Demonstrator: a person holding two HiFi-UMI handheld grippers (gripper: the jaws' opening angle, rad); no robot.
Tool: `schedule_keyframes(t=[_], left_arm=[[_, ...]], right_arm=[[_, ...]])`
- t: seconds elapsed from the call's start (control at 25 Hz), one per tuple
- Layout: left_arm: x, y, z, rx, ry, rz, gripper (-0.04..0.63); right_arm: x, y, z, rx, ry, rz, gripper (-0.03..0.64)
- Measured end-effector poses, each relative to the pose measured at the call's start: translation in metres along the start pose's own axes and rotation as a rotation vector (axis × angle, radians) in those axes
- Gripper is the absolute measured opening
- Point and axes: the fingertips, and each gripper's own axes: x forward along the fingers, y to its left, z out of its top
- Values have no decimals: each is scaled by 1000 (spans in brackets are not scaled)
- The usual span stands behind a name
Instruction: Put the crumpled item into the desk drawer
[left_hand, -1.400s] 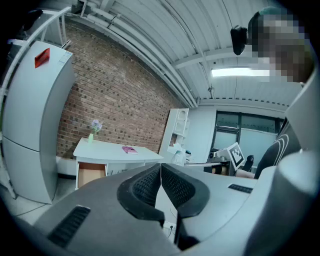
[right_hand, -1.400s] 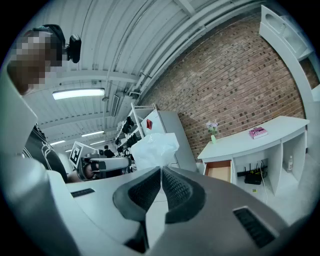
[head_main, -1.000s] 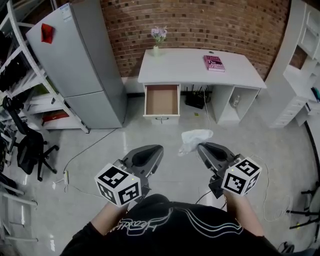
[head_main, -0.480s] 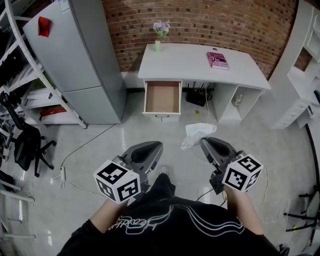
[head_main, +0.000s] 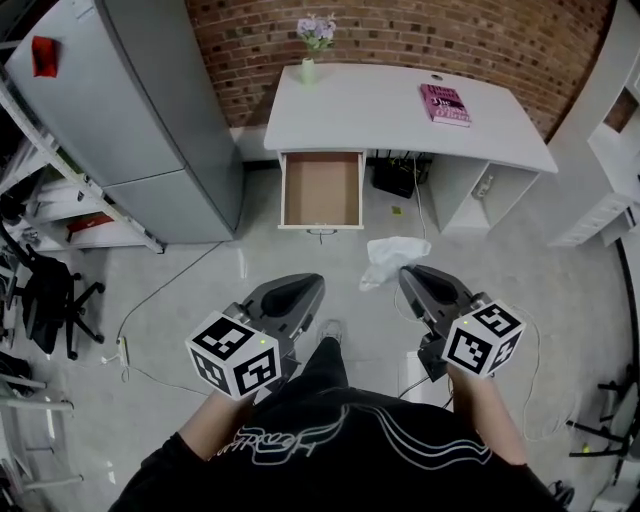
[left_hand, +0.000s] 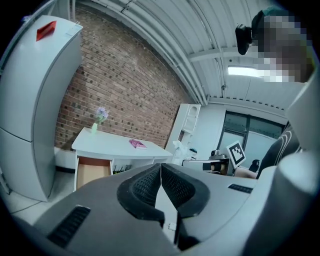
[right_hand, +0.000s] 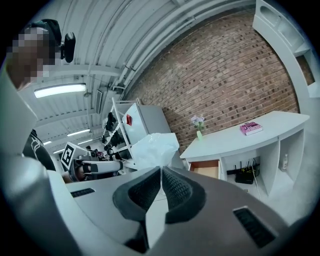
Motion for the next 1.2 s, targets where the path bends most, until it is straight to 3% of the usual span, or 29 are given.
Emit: schedule_keyframes(t=[0.24,0.56,0.76,1.2], left_arm=[[76,90,16,-34,72,16,23],[158,227,12,-155,148,74,23],[186,295,1,-199,164,118,23],[224,383,-45,-286,201,153,23]], right_arm=[[87,-74,10,37,71,-20,44],[209,-165,1,112,188,-48,44],[271,-203,-7,75,256,-76,44],[369,-253,-37,-14,411,-112,44]])
